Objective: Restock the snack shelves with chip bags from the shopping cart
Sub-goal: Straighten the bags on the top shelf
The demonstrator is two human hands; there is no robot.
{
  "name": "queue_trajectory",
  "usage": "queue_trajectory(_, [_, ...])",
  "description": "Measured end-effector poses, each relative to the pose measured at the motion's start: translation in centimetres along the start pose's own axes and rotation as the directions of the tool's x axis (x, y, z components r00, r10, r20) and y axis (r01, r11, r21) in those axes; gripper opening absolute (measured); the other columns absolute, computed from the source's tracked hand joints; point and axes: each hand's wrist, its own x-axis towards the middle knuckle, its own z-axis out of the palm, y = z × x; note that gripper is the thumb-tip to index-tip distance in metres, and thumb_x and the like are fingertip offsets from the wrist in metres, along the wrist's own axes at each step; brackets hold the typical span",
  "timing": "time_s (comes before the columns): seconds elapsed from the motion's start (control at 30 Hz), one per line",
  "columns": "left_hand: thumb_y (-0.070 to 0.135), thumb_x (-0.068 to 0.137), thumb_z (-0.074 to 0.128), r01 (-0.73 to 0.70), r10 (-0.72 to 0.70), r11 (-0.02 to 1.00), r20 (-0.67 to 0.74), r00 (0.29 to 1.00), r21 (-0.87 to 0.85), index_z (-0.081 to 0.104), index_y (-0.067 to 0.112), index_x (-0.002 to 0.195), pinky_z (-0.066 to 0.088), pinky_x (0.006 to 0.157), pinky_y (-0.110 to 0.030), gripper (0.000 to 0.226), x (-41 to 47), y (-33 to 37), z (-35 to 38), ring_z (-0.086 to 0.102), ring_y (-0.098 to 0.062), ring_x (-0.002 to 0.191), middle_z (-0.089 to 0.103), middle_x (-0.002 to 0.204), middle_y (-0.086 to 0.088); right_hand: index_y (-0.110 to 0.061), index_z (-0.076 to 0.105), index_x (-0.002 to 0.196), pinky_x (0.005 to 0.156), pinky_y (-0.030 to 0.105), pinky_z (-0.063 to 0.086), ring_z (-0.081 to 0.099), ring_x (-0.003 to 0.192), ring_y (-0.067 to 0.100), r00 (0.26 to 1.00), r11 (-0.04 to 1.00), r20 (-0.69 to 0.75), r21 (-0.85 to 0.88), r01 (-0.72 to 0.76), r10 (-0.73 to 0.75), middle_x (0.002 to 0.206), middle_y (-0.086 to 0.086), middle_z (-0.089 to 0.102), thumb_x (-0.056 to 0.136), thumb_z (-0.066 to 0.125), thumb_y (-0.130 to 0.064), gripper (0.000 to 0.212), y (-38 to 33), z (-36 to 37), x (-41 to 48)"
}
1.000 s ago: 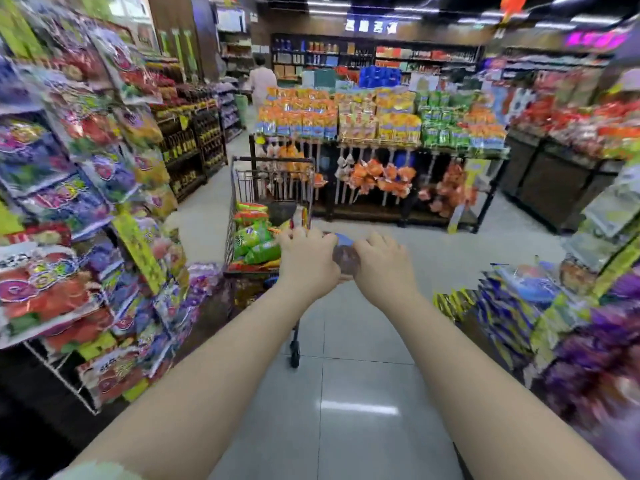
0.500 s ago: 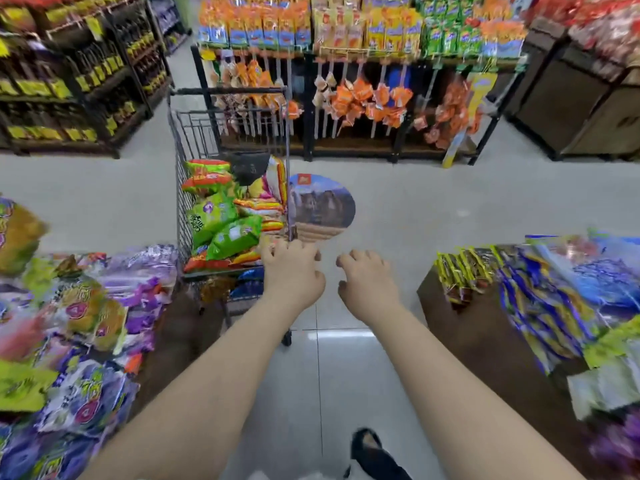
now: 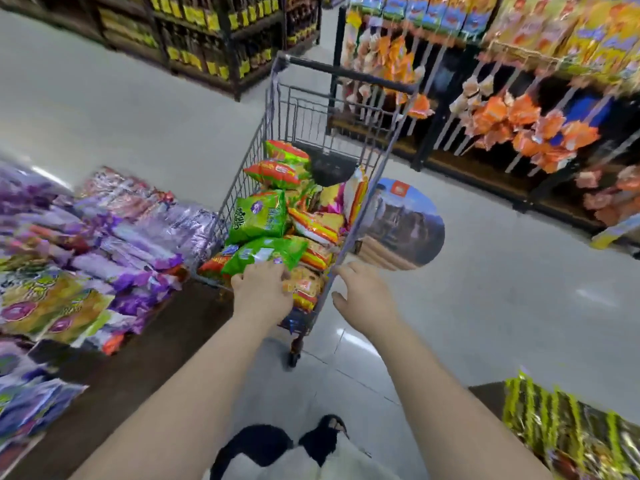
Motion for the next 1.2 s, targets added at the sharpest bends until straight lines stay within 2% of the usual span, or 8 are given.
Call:
queue_trajectory(0.27, [0.027,0.081,0.061,0.318,-0.314,0.948,0.12,0.942,-0.015,0.061,0.033,0.111,0.037,0.09,-0.041,0.031,4.5,-4.2,2.6,0.048,-0.027,0.116,0.058,0.114,0.001,-0.012,0.062,0.118,0.091,0.041,0.045,0.051,0.112,0.029,0.967,0.977,0.216,0.192,0.09,-0.132,0.116,0.008,0.061,0.084,0.063,-0.017,0.035,2.0,3.9,11.4])
queue_trajectory(0.37, [0.026,0.08,0.061,0.367,-0.355,0.929,0.173,0.919,-0.041,0.061,0.033,0.111,0.037,0.091,-0.042,0.032,7.7,-6.0,3.1,0.048,-0.027,0.116,0.058,0.114,0.002,-0.012,0.062,0.113,0.09,0.041,0.045,0.052,0.111,0.027,0.942,0.979,0.29,0.159,0.126,-0.169,0.112,0.007,0.061,0.084,0.061,-0.017,0.029,2.0,5.6,15.4])
queue_trajectory(0.6, [0.03,0.087,0.058,0.475,-0.427,0.87,0.279,0.86,-0.13,0.059,0.027,0.111,0.044,0.089,-0.041,0.024,14.8,-9.0,4.9,0.055,-0.031,0.111,0.06,0.117,-0.004,-0.017,0.056,0.129,0.103,0.04,0.04,0.044,0.127,0.026,0.896,0.986,0.426,0.154,0.067,-0.127,0.133,0.007,0.053,0.086,0.065,-0.021,0.045,1.3,7.7,25.5])
queue_trajectory(0.67, [0.036,0.091,0.056,0.55,-0.466,0.8,0.329,0.821,-0.24,0.058,0.024,0.103,0.048,0.085,-0.039,0.017,15.8,-9.4,5.9,0.06,-0.031,0.103,0.063,0.112,-0.006,-0.017,0.057,0.127,0.102,0.039,0.042,0.047,0.126,0.024,0.868,0.986,0.483,0.162,0.039,-0.114,0.131,0.005,0.056,0.085,0.064,-0.022,0.043,1.2,8.7,27.7])
queue_trajectory(0.8, [0.046,0.091,0.059,0.683,-0.583,0.632,0.356,0.73,-0.365,0.048,0.02,0.095,0.043,0.072,-0.037,0.028,16.5,-8.5,7.4,0.06,-0.031,0.091,0.056,0.09,-0.003,-0.017,0.055,0.13,0.103,0.036,0.04,0.046,0.128,0.027,0.771,0.983,0.627,0.181,-0.006,-0.111,0.133,0.007,0.053,0.089,0.065,-0.03,0.045,1.3,10.6,30.0])
queue_trajectory(0.93, [0.038,0.082,0.074,0.751,-0.727,0.368,0.333,0.6,-0.549,0.051,0.015,0.106,0.038,0.071,-0.031,0.04,17.0,-6.4,9.1,0.055,-0.023,0.09,0.055,0.099,-0.002,-0.011,0.049,0.132,0.087,0.024,0.038,0.052,0.114,0.021,0.629,0.971,0.763,0.234,-0.05,-0.152,0.131,0.009,0.055,0.09,0.066,-0.03,0.048,2.1,12.4,31.6])
queue_trajectory(1.13, [0.022,0.082,0.077,0.622,-0.843,-0.115,0.408,0.352,-0.775,0.053,0.021,0.122,0.046,0.074,-0.025,0.046,16.5,-2.5,10.9,0.058,-0.018,0.098,0.051,0.128,-0.001,-0.012,0.045,0.128,0.083,0.026,0.041,0.051,0.105,0.018,0.452,0.959,0.859,0.281,-0.023,-0.241,0.122,0.006,0.053,0.083,0.076,-0.027,0.058,2.8,13.5,33.4])
queue_trajectory(1.2, [0.015,0.082,0.077,0.538,-0.875,-0.197,0.394,0.281,-0.82,0.056,0.021,0.122,0.047,0.082,-0.026,0.046,16.7,-1.6,10.5,0.055,-0.017,0.108,0.05,0.126,0.003,-0.013,0.046,0.128,0.083,0.031,0.046,0.055,0.107,0.021,0.422,0.952,0.868,0.305,-0.035,-0.262,0.119,0.004,0.053,0.082,0.076,-0.028,0.057,2.9,13.1,34.0])
